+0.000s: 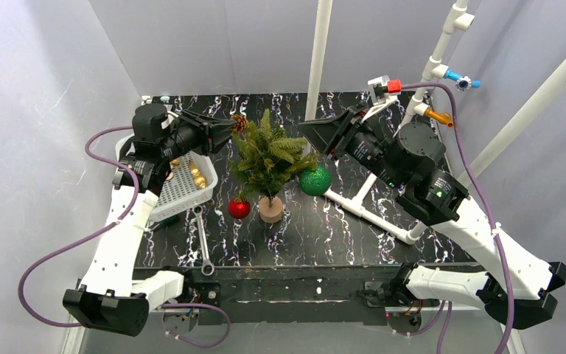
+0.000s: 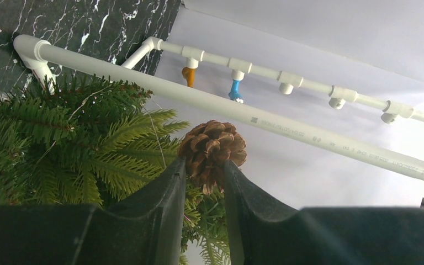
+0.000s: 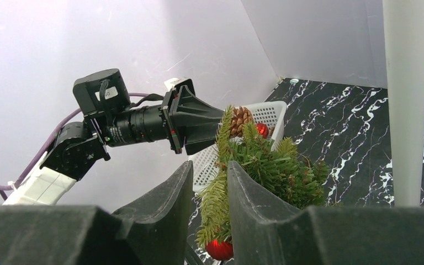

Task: Decorate the small christmas tree
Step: Hang the decoration item on the Christmas tree.

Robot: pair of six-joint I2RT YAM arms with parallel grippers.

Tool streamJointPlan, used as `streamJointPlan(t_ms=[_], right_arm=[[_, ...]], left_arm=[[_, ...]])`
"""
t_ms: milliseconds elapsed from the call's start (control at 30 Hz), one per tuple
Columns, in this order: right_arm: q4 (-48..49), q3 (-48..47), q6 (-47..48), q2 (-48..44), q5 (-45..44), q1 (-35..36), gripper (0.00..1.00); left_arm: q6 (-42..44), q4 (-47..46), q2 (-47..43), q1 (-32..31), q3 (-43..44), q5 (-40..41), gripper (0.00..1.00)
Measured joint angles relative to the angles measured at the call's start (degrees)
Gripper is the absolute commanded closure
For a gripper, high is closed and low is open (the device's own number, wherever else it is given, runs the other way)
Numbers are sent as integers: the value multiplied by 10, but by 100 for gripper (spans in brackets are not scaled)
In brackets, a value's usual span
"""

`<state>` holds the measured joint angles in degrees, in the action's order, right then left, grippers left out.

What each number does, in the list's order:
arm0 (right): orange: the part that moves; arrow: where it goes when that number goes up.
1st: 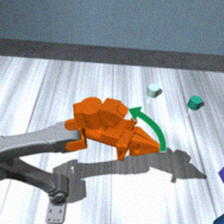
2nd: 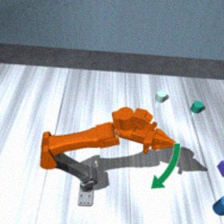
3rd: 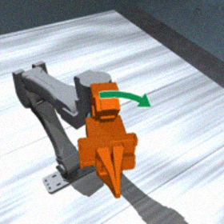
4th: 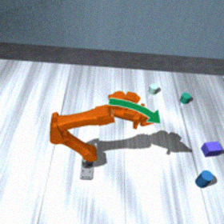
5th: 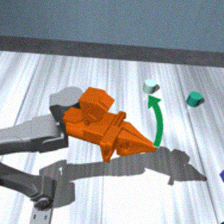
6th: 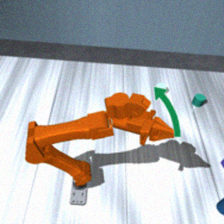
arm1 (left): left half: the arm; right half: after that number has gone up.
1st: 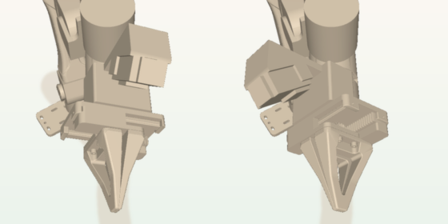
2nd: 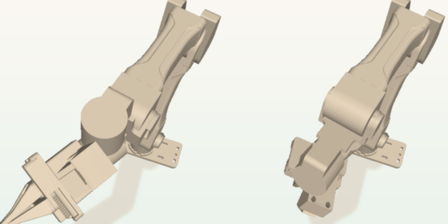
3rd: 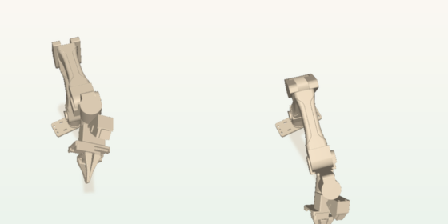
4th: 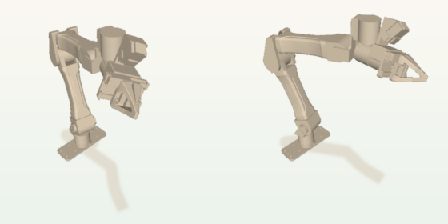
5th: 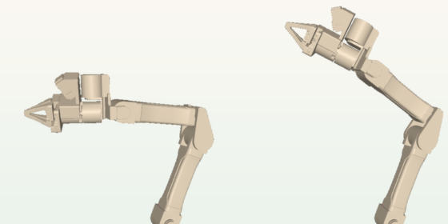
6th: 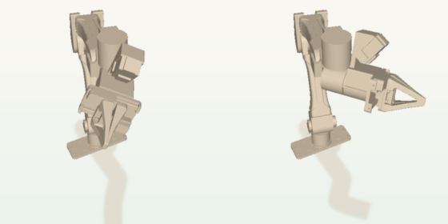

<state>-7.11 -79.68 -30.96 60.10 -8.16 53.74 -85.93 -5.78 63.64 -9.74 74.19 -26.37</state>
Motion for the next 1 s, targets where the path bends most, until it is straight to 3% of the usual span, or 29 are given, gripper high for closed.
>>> streamJointPlan(t_ms=[400,533,767,1000], right_arm=[[0,0,-2,2,4,0,63],[0,0,-2,7,7,0,63],[0,0,-2,11,9,0,63],[0,0,-2,11,8,0,63]], left_arm=[[-10,-12,-2,-5,-17,0,83],[-11,-12,-8,-5,-33,0,70],[-7,-12,-16,-5,-40,0,40],[6,2,-24,-5,-40,4,34]])
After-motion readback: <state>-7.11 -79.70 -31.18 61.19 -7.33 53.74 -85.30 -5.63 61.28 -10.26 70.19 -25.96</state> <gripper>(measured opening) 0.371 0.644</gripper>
